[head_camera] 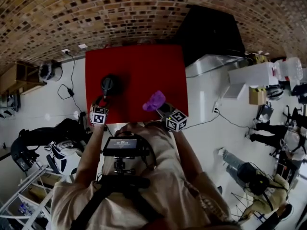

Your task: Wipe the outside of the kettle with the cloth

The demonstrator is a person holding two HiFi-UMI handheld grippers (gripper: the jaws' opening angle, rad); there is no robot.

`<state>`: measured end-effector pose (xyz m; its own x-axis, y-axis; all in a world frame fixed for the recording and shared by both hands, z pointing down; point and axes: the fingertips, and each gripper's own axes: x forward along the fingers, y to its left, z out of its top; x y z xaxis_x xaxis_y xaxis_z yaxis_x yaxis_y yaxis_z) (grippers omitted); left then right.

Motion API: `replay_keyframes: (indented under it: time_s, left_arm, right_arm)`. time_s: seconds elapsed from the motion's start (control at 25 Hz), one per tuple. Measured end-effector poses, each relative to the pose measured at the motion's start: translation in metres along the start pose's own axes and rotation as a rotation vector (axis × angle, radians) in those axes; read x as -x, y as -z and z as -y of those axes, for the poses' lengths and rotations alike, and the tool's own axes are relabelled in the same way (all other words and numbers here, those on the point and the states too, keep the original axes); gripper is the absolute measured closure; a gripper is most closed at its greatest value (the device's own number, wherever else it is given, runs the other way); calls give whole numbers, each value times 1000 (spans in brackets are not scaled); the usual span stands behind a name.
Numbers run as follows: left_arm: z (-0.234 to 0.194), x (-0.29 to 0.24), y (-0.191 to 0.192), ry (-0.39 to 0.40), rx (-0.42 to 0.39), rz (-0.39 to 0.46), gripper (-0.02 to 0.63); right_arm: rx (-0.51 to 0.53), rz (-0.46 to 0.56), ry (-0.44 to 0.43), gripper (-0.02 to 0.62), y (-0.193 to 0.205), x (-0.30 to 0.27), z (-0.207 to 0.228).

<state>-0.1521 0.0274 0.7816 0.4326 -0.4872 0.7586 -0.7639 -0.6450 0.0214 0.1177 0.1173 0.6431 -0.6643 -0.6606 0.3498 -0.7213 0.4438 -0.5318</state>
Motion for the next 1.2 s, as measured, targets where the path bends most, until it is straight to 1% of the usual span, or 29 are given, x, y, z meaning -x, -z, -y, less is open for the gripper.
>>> replay_keyframes:
  time_s: [0.2, 0.24, 0.32, 0.44, 0.56, 0.8, 1.0, 1.12, 1.2]
  left_arm:
    - [-2, 25, 2, 22, 205, 80, 365]
    - [-2, 31, 3, 23, 237, 91, 365]
    - [0, 40, 6, 19, 276, 104, 365]
    - [4, 50, 12, 3, 295, 112, 365]
    - [9, 55, 13, -14, 311, 121, 365]
    - [16, 60, 17, -46, 338, 118, 365]
    - [21, 63, 26, -85, 382, 118, 365]
    - [23, 64, 29, -102, 405, 119, 365]
    - [22, 63, 29, -109, 410, 114, 365]
  right_arm:
    - [-1, -3, -19, 494, -1, 1, 13]
    - [-2, -6, -21, 494, -1, 1, 15]
    - [-1, -18, -26, 494, 1, -1, 21]
    - [14, -53, -43, 494, 3, -8, 27]
    - [23, -85, -79, 494, 2, -16, 30]
    - [59, -122, -146, 494, -1, -36, 33]
    - [68, -153, -192, 494, 3, -46, 35]
    - [82, -187, -198, 494, 9, -52, 39]
    - [120, -231, -181, 494, 16, -61, 43]
